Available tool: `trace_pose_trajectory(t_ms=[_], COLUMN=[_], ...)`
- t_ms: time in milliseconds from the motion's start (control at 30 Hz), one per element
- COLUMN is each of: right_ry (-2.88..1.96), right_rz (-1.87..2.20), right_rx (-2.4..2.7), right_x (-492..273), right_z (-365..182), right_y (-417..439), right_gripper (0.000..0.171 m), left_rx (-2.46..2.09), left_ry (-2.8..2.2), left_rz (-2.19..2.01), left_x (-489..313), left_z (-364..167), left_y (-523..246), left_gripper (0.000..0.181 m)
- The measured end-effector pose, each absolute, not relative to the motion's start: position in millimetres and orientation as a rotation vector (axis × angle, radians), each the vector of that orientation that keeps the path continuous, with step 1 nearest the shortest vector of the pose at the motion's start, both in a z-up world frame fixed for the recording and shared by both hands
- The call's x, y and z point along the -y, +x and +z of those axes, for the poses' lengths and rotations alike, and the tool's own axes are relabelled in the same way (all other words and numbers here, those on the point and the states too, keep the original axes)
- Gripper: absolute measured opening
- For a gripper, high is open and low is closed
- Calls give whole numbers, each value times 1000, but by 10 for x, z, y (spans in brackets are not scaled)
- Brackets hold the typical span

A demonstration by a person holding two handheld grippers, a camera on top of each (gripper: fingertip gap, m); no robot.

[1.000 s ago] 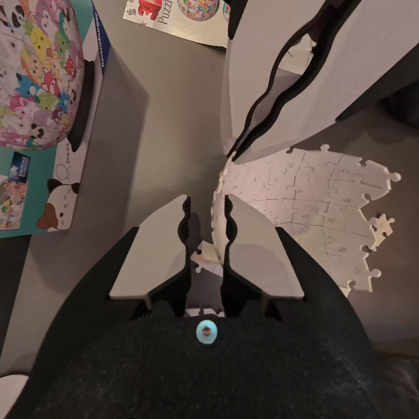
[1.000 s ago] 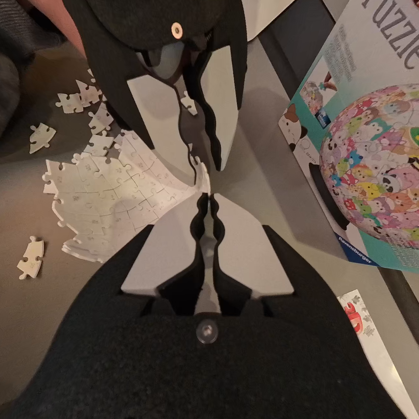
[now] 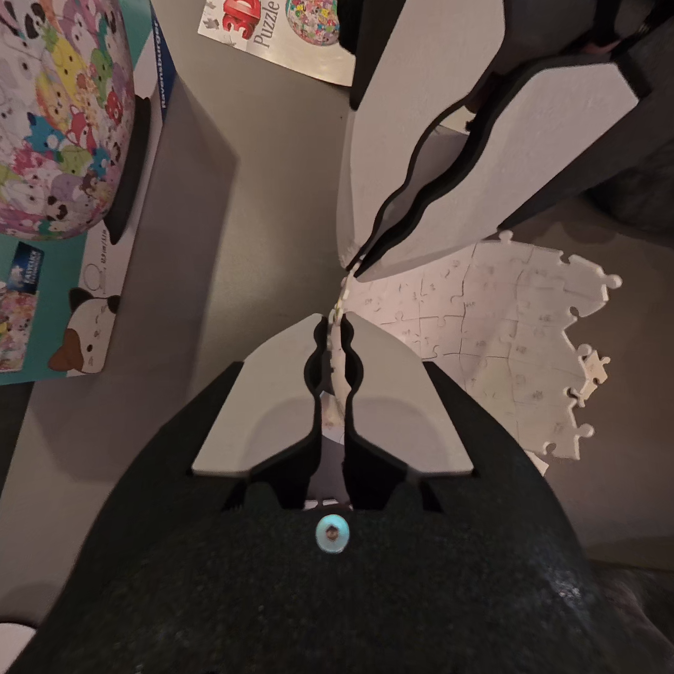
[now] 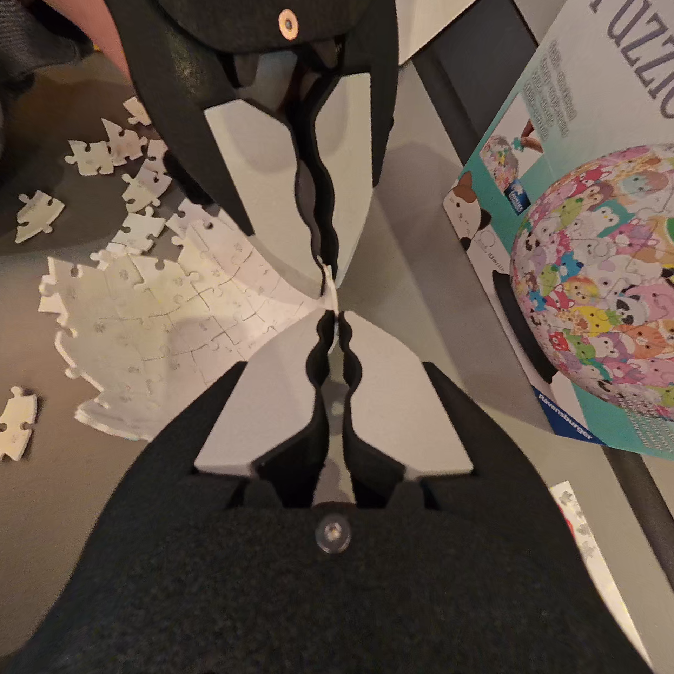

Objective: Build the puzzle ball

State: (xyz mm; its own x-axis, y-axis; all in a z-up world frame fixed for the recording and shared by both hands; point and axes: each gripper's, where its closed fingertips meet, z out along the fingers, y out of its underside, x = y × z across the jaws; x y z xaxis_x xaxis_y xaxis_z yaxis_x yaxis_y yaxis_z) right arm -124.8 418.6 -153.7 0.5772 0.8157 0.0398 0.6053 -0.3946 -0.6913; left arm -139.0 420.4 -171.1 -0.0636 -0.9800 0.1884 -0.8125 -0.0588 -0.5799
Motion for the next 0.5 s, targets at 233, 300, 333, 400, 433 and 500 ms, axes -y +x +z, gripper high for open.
trace_pose_trajectory(t_ms=[233, 300, 333, 400, 433, 500], right_ry=[-2114, -2109, -2102, -2098, -2090, -2085], right_rz=[395, 399, 396, 409, 411, 389], right_rx=[1168, 1191, 1204, 1229, 1247, 1274], right_x=[-4185, -4182, -4185, -4172, -4165, -4170], right_z=[-1541, -1554, -1554, -1552, -1547, -1549], right_y=[-1241, -1240, -1236, -1238, -1243, -1235], right_gripper=[3, 3, 3, 3, 2, 2], left_rx=[-1946, -1953, -1951, -1946, -1947, -1952], left_ry=[-1941, -1945, -1946, -1942, -1937, -1947], left_rz=[-823, -818, -818, -827, -830, -822], left_x=[-4182, -4177, -4177, -4169, -4163, -4167], left_z=[-1709, -1718, -1718, -1717, -1716, -1723], left_y=[-1394, -1395, -1393, -1392, -1397, -1430], left_gripper=[5, 5, 5, 5, 5, 9])
